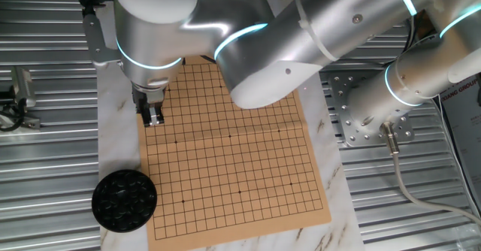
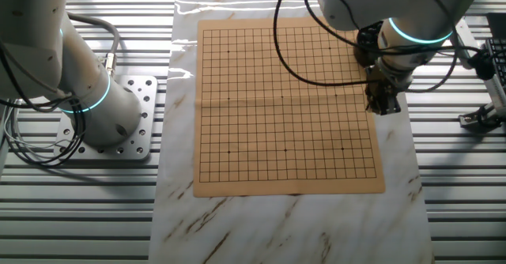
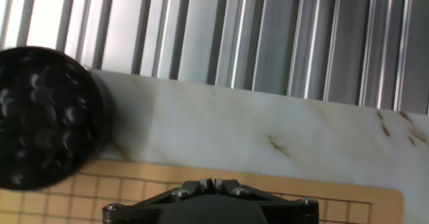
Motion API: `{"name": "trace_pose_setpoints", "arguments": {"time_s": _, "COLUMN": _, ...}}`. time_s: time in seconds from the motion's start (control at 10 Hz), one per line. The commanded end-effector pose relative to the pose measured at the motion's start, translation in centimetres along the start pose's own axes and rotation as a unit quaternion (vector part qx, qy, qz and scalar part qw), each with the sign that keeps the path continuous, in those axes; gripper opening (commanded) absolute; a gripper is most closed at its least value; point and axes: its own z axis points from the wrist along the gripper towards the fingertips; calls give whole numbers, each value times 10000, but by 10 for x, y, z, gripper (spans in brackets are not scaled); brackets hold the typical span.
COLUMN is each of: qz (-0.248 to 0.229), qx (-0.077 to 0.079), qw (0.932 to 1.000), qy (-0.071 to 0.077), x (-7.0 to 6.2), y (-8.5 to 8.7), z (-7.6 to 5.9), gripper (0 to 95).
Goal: Play the first move as black on the 3-4 point in the upper right corner of the Go board
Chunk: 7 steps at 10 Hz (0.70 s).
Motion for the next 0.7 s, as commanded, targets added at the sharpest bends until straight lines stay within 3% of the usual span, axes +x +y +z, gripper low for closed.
{"name": "trace_pose_setpoints", "arguments": {"time_s": 0.1, "qz": -2, "qx": -25, "qw": 10000, "qy": -16, "x": 1, "y": 1, "z": 1, "gripper": 0}}
{"name": "trace_pose_setpoints", "arguments": {"time_s": 0.7, "qz": -6, "qx": -36, "qw": 10000, "qy": -24, "x": 10, "y": 4, "z": 3, "gripper": 0}}
